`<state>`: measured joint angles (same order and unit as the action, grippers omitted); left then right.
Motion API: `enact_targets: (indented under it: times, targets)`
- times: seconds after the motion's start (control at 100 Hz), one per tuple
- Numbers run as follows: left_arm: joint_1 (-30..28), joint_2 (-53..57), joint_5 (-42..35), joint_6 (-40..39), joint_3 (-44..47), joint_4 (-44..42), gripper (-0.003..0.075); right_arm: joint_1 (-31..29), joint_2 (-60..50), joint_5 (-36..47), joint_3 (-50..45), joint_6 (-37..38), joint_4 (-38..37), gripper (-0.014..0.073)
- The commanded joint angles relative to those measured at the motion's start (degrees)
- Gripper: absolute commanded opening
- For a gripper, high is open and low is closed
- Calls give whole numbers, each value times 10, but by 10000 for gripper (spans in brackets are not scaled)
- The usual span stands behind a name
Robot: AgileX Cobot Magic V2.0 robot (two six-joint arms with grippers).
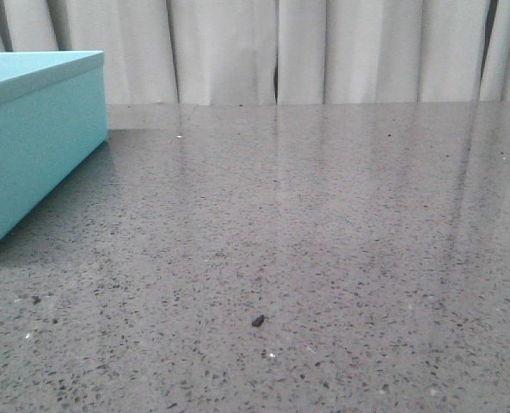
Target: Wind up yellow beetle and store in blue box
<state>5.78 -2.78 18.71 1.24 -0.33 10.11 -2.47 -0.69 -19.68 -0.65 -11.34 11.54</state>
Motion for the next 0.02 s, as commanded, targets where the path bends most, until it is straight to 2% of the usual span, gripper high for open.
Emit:
enact_targets:
  times: [0.0, 0.01]
  targets:
    - [-1, -6, -22, -5, 25, 10, -20, -3, -1, 18, -15, -5, 3, -50]
    - [-1, -6, -22, -5, 25, 10, -20, -3, -1, 18, -15, -5, 3, -50]
